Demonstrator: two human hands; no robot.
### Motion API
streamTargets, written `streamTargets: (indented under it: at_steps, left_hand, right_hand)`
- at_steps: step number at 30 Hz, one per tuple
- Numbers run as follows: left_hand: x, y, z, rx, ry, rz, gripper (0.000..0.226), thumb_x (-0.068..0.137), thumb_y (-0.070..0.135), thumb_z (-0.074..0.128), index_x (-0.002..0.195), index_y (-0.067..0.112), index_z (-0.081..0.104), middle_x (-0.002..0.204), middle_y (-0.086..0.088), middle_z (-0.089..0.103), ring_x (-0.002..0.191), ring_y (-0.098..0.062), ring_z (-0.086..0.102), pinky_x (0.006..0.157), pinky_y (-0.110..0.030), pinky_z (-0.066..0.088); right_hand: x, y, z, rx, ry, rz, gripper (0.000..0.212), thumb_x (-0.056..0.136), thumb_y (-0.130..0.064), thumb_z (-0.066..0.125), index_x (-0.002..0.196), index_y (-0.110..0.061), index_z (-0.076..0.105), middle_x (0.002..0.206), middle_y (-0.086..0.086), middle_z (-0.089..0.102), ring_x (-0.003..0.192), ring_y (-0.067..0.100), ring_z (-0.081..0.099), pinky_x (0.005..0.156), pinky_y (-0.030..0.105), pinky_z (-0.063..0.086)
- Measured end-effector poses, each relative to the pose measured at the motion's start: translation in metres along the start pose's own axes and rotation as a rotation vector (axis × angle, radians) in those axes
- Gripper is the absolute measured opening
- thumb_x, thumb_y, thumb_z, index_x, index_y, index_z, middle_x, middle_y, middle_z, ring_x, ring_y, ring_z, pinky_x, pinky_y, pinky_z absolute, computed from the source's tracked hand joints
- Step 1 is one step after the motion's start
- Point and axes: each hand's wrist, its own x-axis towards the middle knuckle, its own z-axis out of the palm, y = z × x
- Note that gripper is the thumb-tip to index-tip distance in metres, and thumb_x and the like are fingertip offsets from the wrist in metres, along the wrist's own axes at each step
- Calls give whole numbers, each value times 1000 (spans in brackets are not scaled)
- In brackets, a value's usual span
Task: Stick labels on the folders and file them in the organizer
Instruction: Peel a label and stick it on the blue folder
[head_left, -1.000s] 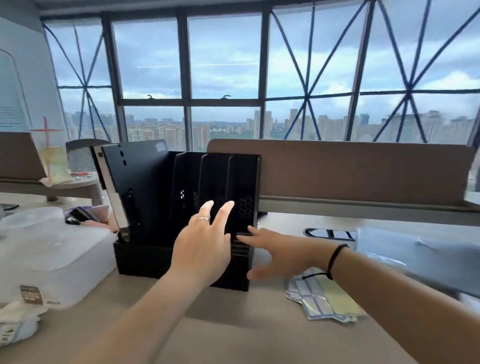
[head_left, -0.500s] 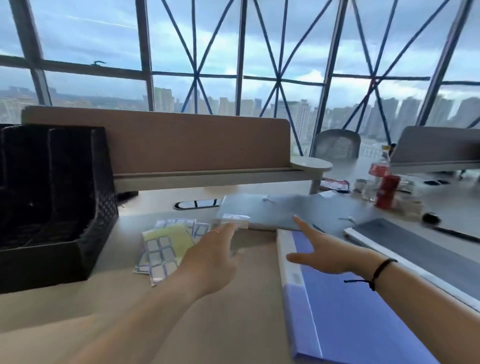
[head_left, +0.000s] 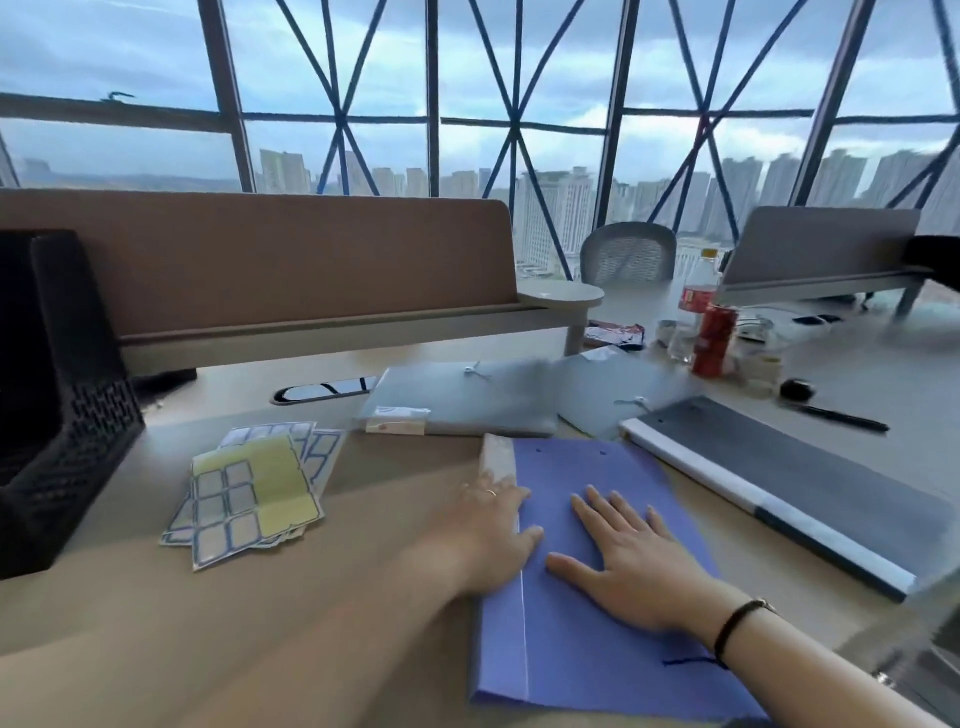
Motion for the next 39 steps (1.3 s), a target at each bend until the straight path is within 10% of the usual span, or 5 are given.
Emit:
streamTargets:
  at_steps: [11, 17, 23, 30, 39]
  left_hand:
    - [-131, -20, -22, 308, 94, -18, 69, 99, 58, 34, 158, 31, 11, 154, 2, 38, 144, -20, 29, 123, -35, 6]
    - [-212, -44, -23, 270, 261, -199, 65, 96, 59, 35, 154, 34, 20, 136, 9, 53, 127, -17, 46, 109, -30, 30]
    - [-252, -91, -29, 425, 370, -368, 56, 74, 57, 53, 118, 26, 69, 83, 7, 72, 75, -20, 67, 54, -33, 50]
    - [-263, -134, -38, 242, 368, -497, 47, 84, 43, 39, 122, 30, 65, 113, 6, 68, 105, -19, 64, 85, -36, 49]
    - [-208, -200, -78, -301, 447, -482, 42, 91, 38, 65, 130, 29, 55, 99, 9, 64, 85, -12, 63, 73, -24, 46]
  right_hand:
    - [-34, -58, -17, -62, 110, -332, 69, 83, -78, 43, 141, -41, 39, 145, -19, 40, 132, 8, 39, 105, 27, 33]
    - [-12, -113, 18, -2, 14, -502, 86, 79, -83, 36, 153, -43, 18, 165, -16, 3, 152, 6, 1, 124, 29, 3]
    - [-28, -197, 51, -10, 9, -663, 81, 87, -79, 28, 156, -41, 9, 166, -12, -7, 151, 5, -15, 123, 35, -11]
    - [-24, -262, 66, 45, 40, -744, 77, 89, -76, 32, 155, -39, 18, 167, -10, 2, 152, 8, -8, 124, 38, -7]
    - [41, -287, 19, 344, 158, -584, 25, 86, -51, 65, 100, -32, 72, 95, -19, 68, 96, 7, 62, 84, 28, 49]
